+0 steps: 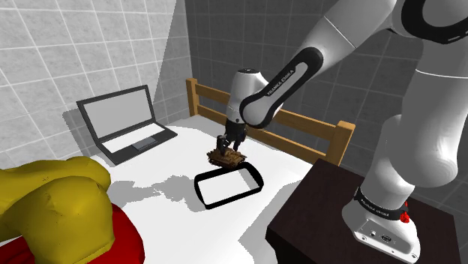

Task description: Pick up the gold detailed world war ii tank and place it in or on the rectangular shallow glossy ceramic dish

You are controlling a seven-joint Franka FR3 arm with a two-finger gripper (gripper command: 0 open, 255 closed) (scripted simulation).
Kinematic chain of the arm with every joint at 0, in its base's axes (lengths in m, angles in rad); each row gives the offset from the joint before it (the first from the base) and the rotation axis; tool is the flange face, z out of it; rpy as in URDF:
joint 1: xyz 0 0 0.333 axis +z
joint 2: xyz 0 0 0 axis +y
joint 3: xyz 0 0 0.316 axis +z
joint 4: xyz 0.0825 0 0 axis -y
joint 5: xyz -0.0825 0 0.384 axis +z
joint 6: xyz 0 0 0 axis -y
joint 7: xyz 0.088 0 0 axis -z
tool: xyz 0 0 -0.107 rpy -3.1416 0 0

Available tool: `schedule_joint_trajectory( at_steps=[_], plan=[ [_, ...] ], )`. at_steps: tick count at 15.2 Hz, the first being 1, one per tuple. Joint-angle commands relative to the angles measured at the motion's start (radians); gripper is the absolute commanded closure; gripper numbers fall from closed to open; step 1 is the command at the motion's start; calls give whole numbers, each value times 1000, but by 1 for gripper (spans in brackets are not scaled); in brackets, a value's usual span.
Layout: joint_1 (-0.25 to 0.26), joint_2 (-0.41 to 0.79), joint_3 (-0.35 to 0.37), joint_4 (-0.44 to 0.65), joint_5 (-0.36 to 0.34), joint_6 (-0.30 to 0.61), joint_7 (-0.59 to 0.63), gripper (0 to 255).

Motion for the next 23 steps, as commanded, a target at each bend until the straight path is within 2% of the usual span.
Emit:
schedule_joint_trajectory(
  at_steps=[1, 14, 22, 23],
  plan=[
    [2, 21, 2, -7, 2, 29, 2, 255],
    [-3, 190, 12, -11, 24, 202, -21, 255],
    [-3, 190, 12, -11, 24, 202, -21, 255],
    [-3, 190, 12, -11, 24, 202, -21, 0]
  ],
)
